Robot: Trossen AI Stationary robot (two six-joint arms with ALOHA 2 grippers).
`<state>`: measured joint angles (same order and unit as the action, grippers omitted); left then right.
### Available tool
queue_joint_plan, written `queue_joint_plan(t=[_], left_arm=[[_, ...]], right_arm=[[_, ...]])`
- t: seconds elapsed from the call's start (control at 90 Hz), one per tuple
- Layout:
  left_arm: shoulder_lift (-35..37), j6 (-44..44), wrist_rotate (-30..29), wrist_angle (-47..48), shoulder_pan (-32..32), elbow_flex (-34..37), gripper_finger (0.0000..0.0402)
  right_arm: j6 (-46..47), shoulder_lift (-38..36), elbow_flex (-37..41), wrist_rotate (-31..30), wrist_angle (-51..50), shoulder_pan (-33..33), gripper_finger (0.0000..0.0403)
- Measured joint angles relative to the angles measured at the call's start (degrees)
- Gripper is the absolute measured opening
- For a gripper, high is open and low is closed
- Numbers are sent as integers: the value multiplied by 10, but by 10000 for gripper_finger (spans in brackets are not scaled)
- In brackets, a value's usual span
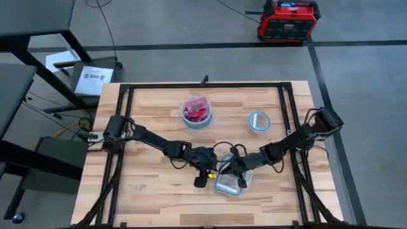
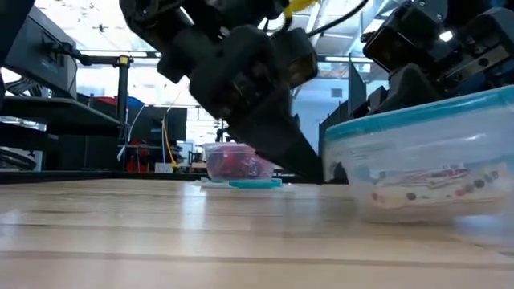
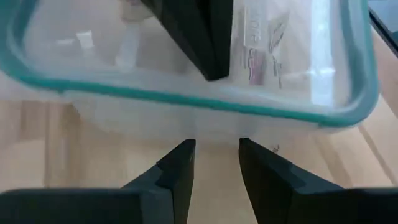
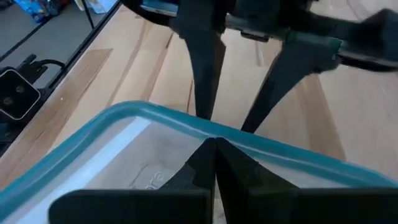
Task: Sort candy
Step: Close the rectangular transparent bin
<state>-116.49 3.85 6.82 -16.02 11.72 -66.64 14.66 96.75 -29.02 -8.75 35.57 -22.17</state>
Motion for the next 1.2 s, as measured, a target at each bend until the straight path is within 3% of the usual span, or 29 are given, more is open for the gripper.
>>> queue_joint_plan(t=[0.322,0.744,1.011,1.2], left_arm=[[-23,-23,6,39,2,-64,113],[-4,-23,-22,287,10,-124,113],[59,3,-96,298,34,-133,113],[65,20,-84,181,70,-132,113]], right_arm=[[-4,27,-3,-20,31,-19,0],[-9,-71,-22,-23,-49,-17,0],[16,-175,-84,-59,-290,-30,0],[167,-268,-93,-146,-536,-24,0]])
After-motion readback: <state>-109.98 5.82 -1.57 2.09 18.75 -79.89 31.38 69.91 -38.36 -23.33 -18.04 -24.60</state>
